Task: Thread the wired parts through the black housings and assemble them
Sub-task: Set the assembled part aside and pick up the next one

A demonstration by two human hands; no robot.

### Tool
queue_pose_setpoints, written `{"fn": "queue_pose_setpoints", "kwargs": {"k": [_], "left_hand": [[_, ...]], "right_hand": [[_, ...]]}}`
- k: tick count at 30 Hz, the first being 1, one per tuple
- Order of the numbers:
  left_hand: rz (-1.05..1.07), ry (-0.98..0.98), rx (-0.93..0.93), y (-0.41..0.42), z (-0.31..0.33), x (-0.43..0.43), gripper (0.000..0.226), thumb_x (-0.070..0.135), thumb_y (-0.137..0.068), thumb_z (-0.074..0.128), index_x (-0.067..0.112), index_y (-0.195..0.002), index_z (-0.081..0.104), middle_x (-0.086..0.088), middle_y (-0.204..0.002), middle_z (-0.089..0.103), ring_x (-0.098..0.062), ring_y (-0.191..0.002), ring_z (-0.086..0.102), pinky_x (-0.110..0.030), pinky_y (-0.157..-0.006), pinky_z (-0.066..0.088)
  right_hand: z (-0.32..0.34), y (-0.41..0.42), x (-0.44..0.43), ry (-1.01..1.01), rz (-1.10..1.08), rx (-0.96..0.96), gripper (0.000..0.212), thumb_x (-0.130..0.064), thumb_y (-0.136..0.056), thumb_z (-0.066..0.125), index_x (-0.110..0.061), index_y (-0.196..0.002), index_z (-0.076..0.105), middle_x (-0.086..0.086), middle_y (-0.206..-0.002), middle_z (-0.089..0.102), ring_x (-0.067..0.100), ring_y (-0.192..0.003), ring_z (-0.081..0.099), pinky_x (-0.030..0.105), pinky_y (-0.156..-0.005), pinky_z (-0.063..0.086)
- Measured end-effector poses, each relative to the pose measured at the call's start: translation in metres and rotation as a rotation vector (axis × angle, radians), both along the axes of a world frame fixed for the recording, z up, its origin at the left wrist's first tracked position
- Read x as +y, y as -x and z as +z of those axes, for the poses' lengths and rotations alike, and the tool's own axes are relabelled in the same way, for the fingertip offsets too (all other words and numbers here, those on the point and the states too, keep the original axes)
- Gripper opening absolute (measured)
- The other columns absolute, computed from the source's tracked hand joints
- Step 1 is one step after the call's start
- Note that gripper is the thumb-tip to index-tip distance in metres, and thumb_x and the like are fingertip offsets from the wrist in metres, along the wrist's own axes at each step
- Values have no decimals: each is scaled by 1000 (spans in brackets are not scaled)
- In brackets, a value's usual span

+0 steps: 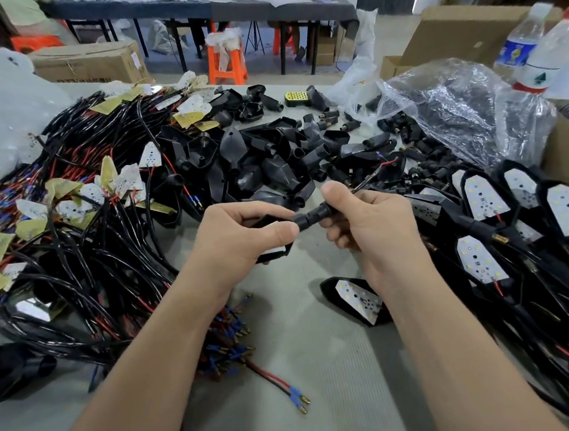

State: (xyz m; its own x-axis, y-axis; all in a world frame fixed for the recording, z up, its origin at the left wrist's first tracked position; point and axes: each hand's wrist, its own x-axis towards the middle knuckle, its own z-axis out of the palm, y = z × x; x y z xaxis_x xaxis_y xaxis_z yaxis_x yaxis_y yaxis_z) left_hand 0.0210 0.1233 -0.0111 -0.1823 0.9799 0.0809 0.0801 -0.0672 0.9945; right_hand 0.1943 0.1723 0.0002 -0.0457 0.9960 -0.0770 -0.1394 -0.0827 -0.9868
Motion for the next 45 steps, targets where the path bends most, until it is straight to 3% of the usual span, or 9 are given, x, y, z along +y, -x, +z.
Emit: {"fn": "queue_pose_setpoints", "kwargs": {"k": [7,11,17,21,25,31,37,41,45], "left_hand": [[17,7,-100,-11,-3,-1,12,14,-76,88,22,-83,83,-4,-66,71,-15,-60,62,-24,-51,48],[73,-10,-107,-12,-4,-2,15,10,-74,89,21,-81,83,-2,-69,72,-14,-62,65,-25,-53,49],[29,18,-110,-16,-3,0,17,30,-76,79,25,-91,84,0,-86,79,-9,-82,72,-28,-75,56],[-77,132,-301,-10,3,1,21,29,-84,68,14,-89,82,-10,-93,79,-19,-78,75,-20,-60,54],[-161,140,-180,-5,-1,-1,16,10,-99,62,12,-101,78,-14,-95,79,-14,-75,75,-19,-63,56],[-117,122,-138,-7,-4,-2,17,2,-93,68,13,-99,81,-15,-87,79,-14,-67,72,-19,-59,56],[-117,92,-144,-10,-3,-1,9,14,-84,78,19,-89,84,-15,-86,78,-14,-65,71,-20,-58,55],[-98,93,-210,-10,-1,0,13,21,-91,73,14,-85,82,-16,-84,78,-14,-61,69,-20,-56,54],[-26,130,-237,-10,2,0,23,21,-100,64,6,-88,76,-16,-78,75,-16,-55,66,-21,-51,52]], "right_hand": [[-4,7,-5,-38,-93,-77,46,-54,-62,86,-21,-51,56,4,-53,63,14,-43,41,30,-50,35],[-9,12,-6,-55,-114,-168,44,-62,-59,82,-21,-58,63,1,-55,66,15,-50,50,37,-61,40],[-5,12,-4,-139,-37,-114,41,-55,-71,76,-16,-70,63,9,-58,69,19,-42,52,29,-49,39],[3,0,1,-190,-188,-19,33,-50,-74,79,-23,-62,66,10,-58,69,20,-43,55,30,-50,43],[4,-2,0,-157,-241,15,35,-52,-72,80,-27,-56,62,11,-58,69,17,-40,52,24,-43,39],[1,-3,1,-164,-177,-10,29,-41,-79,80,-23,-65,61,10,-58,66,19,-44,54,25,-43,40],[8,-3,1,-210,-200,-66,32,-56,-73,75,-28,-62,62,7,-59,69,17,-41,54,25,-45,40],[9,-6,-4,-225,-423,-271,52,-60,-88,63,-17,-60,55,-13,-50,63,4,-42,52,15,-51,38],[24,-10,-15,-448,-729,-450,28,-46,-90,64,-24,-79,51,-13,-57,49,0,-63,53,16,-66,40]]}}
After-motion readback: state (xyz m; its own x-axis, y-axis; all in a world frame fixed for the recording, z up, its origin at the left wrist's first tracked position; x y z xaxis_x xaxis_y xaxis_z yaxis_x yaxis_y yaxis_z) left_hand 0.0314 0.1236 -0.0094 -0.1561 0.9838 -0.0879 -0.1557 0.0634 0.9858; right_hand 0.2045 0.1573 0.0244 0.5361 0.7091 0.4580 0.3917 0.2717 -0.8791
